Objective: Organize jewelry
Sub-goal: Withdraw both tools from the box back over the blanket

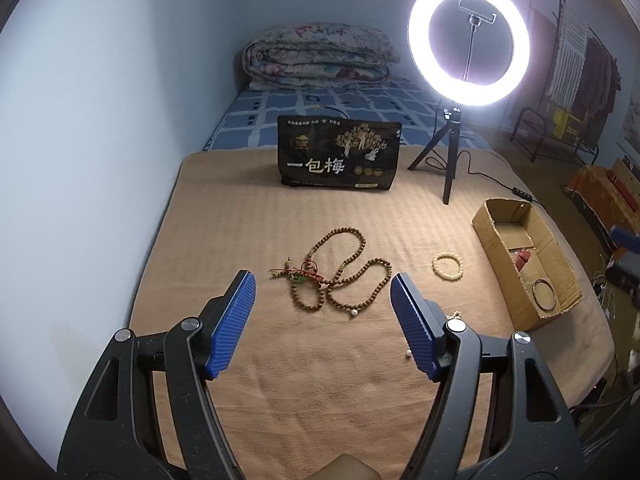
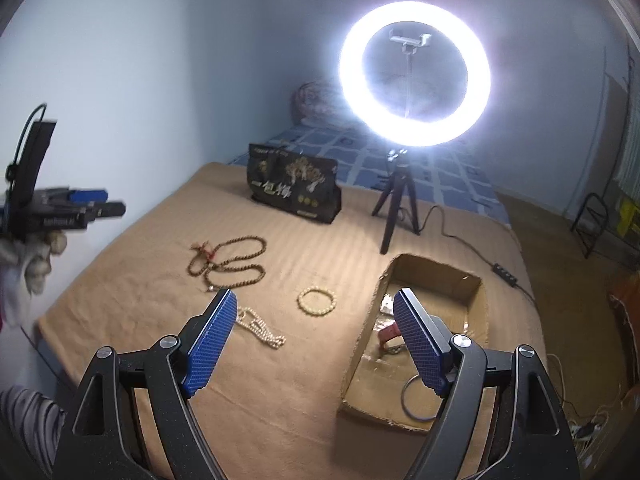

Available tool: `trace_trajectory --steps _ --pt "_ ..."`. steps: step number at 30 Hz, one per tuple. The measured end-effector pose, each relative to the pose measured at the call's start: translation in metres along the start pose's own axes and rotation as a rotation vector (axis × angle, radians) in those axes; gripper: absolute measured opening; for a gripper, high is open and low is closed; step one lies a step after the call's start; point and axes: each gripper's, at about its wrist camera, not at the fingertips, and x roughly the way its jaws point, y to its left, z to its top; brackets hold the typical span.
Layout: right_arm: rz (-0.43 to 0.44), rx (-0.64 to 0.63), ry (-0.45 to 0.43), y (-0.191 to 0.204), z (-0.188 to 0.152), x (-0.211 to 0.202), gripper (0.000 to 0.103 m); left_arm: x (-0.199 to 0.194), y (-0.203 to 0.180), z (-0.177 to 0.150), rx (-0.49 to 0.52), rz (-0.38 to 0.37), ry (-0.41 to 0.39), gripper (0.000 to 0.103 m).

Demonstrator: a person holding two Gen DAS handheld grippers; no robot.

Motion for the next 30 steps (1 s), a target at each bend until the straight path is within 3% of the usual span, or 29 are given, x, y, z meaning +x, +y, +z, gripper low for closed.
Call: trace_trajectory --steps 9,20,25,30 --pt "0.147 -0.005 0.139 0.012 -0.032 0.066 0.081 0.068 -0.003 0.010 0.028 -0.048 0.109 0.072" --pt "0.252 0.074 0.244 0.016 -0.045 0.142 0.081 0.197 0.002 0.045 0.060 -0.196 0.272 0.072" --pt "0.257 0.056 0.264 0.023 -0.050 0.160 0.081 0.246 0.013 0.050 0.077 -0.187 0.338 0.072" --pt "0.265 0.036 0.263 0.026 -0.057 0.167 0.080 0.255 0.028 0.040 0.111 -0.181 0.343 0.072"
